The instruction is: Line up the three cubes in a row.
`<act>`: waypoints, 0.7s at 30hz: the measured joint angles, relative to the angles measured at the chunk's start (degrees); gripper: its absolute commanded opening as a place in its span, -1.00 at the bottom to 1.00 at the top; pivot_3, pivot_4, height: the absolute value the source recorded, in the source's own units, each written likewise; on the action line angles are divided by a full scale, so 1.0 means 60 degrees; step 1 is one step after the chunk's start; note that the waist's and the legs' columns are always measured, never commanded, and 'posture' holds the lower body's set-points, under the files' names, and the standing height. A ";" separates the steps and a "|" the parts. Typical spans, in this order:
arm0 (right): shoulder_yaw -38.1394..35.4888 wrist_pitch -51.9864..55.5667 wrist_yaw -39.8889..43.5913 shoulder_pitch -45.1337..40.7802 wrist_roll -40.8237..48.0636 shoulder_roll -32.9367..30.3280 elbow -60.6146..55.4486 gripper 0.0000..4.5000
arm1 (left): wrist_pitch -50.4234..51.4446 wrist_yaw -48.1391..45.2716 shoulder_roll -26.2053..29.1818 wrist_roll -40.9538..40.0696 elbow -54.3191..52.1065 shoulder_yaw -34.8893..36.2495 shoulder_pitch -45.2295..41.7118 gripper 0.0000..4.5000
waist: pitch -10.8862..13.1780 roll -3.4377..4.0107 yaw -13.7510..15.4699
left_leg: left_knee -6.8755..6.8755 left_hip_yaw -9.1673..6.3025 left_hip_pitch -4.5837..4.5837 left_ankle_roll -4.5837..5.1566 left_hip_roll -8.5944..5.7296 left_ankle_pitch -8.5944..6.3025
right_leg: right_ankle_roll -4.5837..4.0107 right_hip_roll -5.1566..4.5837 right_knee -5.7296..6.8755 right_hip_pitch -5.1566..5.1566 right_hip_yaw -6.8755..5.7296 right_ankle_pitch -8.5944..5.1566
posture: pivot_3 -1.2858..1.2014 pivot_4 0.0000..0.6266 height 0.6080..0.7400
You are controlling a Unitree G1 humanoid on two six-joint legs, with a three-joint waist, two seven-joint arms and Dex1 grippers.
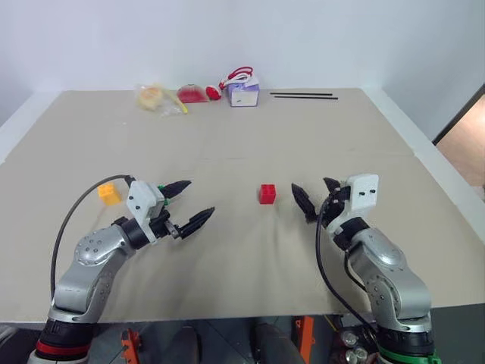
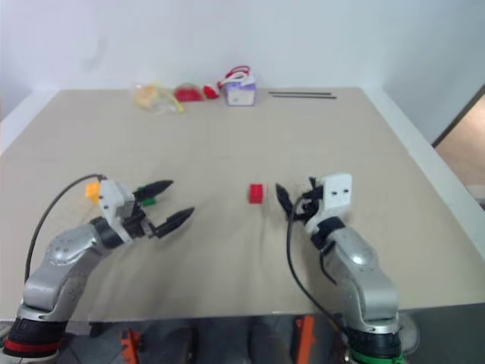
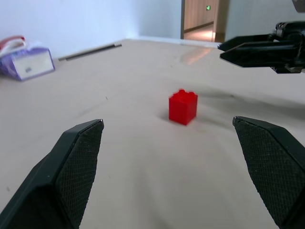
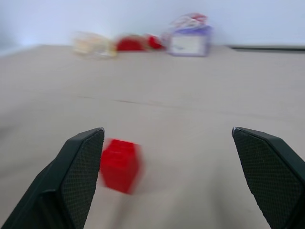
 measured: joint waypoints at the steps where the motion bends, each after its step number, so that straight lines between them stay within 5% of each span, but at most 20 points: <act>1: 0.0010 0.0201 -0.0237 -0.0060 -0.0051 0.0156 -0.0027 0.97 | 0.0017 0.0036 -0.0050 0.0027 0.0001 -0.0035 -0.0019 1.00 | 0.0000 0.0000 -0.0003 | -0.0001 0.0001 -0.0001 0.0000 0.0001 0.0000 | -0.0001 0.0003 0.0001 -0.0004 0.0003 0.0000 | 0.03 -0.52 1.00; 5: 0.0740 0.1934 -0.1775 -0.0850 -0.0448 0.1259 -0.0076 0.97 | 0.0072 -0.0085 -0.0115 0.0208 -0.0039 -0.0564 -0.0100 1.00 | 0.0002 0.0005 -0.0020 | -0.0004 0.0016 -0.0007 0.0001 0.0025 0.0001 | -0.0018 0.0033 0.0016 -0.0029 0.0019 0.0008 | 0.03 -0.52 1.00; 21: 0.1821 0.2945 -0.2524 -0.2434 -0.1591 0.2160 0.1769 0.97 | 0.0177 -0.0425 0.0014 0.0308 -0.0120 -0.0675 -0.0160 1.00 | 0.0002 0.0005 -0.0027 | -0.0006 0.0034 -0.0009 0.0005 0.0051 0.0002 | -0.0030 0.0057 0.0015 -0.0040 0.0027 0.0012 | 0.03 -0.52 1.00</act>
